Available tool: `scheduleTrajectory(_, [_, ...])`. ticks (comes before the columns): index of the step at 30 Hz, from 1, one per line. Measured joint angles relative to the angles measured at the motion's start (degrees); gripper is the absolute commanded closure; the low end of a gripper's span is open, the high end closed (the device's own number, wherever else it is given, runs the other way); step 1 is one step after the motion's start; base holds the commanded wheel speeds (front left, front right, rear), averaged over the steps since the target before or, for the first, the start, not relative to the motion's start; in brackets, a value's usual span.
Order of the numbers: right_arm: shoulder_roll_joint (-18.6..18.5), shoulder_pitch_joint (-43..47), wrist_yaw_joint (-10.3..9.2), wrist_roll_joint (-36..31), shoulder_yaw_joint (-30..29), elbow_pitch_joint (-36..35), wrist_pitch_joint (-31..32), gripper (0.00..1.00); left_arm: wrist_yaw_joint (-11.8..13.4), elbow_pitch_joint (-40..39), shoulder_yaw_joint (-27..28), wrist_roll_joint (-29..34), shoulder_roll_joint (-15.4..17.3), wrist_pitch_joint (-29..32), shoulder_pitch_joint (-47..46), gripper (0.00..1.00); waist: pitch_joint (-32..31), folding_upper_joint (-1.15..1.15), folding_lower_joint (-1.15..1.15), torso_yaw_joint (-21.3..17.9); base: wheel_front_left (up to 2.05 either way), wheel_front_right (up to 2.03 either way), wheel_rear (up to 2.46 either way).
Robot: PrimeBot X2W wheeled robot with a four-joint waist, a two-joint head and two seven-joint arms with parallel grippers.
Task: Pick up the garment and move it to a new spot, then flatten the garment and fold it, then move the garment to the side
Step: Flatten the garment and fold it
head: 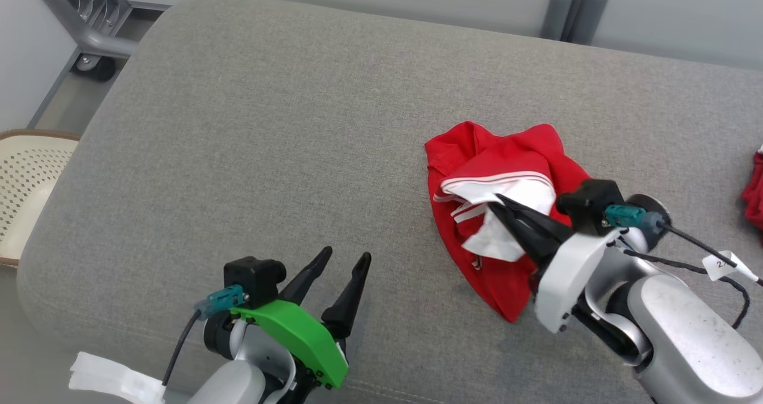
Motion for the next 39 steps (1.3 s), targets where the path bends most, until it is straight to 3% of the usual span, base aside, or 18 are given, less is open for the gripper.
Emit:
scheduleTrajectory(4, [4.9,-0.7,0.0,13.3,-1.0,-5.9,2.6,1.0,0.4,0.1,1.0,-0.1,0.6,-0.5,0.1,0.0,-0.8,0.0,0.0,-0.5,0.0,0.0,0.0])
scheduleTrajectory(10, [9.0,-8.9,-0.52,23.5,-9.2,-11.8,7.8,1.0,0.4,0.2,0.1,-0.5,-0.1,-0.5,0.5,0.0,-2.8,0.0,0.0,-1.4,0.0,0.0,0.0])
scheduleTrajectory(13, [11.3,-12.6,-3.59,26.4,-11.8,-13.1,11.1,1.0,0.4,0.4,-0.8,-0.6,-1.2,-0.5,1.2,0.0,-3.9,0.0,0.0,-1.5,0.0,0.0,0.0])
scheduleTrajectory(21, [16.1,-25.4,-14.97,28.3,-18.1,-14.0,17.8,1.0,0.1,0.6,-2.0,-1.1,-3.2,-1.0,1.3,0.0,-6.1,0.0,0.0,0.1,0.0,0.0,0.0])
scheduleTrajectory(22, [16.5,-27.1,-15.7,28.1,-18.7,-13.8,18.3,1.0,0.1,0.6,-2.1,-1.2,-3.3,-1.0,1.3,0.0,-6.3,0.0,0.0,0.4,0.0,0.0,0.0])
scheduleTrajectory(29, [17.1,-32.8,-15.64,25.1,-24.2,-8.7,18.4,1.0,-0.2,1.1,-2.5,-2.0,-3.9,-1.2,1.5,0.0,-7.5,0.0,0.0,2.7,0.0,0.0,0.0])
scheduleTrajectory(35, [16.8,-30.5,-15.13,20.5,-31.1,0.4,19.7,1.0,0.0,1.1,-0.9,-2.5,-3.9,-2.5,3.7,0.0,-9.0,0.0,0.0,3.9,0.0,0.0,0.0])
scheduleTrajectory(39, [16.8,-28.5,-15.13,18.4,-33.7,2.6,21.0,1.0,0.3,1.0,-0.3,-2.6,-2.8,-2.8,4.0,0.0,-9.0,0.0,0.0,2.9,0.0,0.0,0.0])
